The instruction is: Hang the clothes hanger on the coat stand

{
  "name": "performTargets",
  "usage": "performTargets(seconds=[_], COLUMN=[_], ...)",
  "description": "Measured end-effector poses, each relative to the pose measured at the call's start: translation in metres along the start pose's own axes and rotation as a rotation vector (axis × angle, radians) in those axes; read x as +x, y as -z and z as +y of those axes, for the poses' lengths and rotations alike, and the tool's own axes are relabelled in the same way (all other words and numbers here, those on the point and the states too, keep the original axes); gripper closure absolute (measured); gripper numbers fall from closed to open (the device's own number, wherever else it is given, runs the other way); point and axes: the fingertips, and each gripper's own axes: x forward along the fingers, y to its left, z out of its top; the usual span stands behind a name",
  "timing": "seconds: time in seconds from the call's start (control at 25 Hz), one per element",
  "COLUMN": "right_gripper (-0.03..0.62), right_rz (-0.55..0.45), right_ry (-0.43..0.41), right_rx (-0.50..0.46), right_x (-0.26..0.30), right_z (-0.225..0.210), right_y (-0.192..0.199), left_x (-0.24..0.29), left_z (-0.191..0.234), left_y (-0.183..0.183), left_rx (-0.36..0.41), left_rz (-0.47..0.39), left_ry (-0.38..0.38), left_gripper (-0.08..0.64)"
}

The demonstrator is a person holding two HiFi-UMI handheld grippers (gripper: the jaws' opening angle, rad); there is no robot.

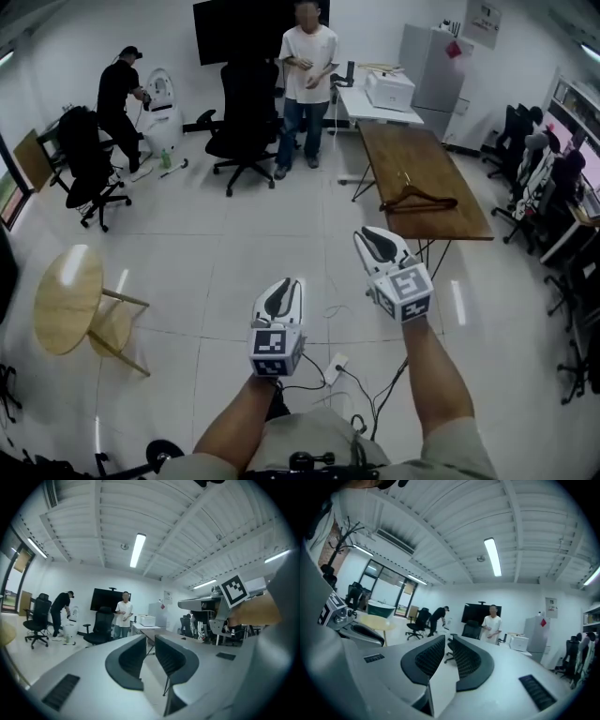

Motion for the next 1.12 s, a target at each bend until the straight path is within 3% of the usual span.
performTargets(seconds=[0.16,0.28,0.6,0.76,0.96,1.12], right_gripper=[0.549,0.532,0.52,0.52,0.5,0.492], right_rz=[0.074,0.129,0.275,0.331,0.421,0.545], right_ry=[0.151,0.229,0.373,0.418,0.393,0.353], right_rx=[0.009,-0.008,-0.022,-0.044,-0.065,-0.103], right_x=[0.128,0.195,0.275,0.324,0.384,0.43], right_z=[-0.077,-0.157,-0.391,-0.552,-0.755,-0.86], right_y=[0.004,0.023,0.144,0.223,0.319,0.375], left_x=[0.14,0.255,0.535,0.713,0.94,1.069], left_z=[0.093,0.114,0.088,0.063,-0.008,-0.037], left_y=[-0.054,-0.079,-0.092,-0.087,-0.066,-0.059], left_rx=[0.028,0.036,0.061,0.077,0.085,0.077], left_rz=[0.005,0.007,0.025,0.033,0.089,0.143], left_ry=[0.134,0.216,0.33,0.331,0.35,0.41], left_gripper=[0.488,0.488,0.488,0.488,0.488,0.488])
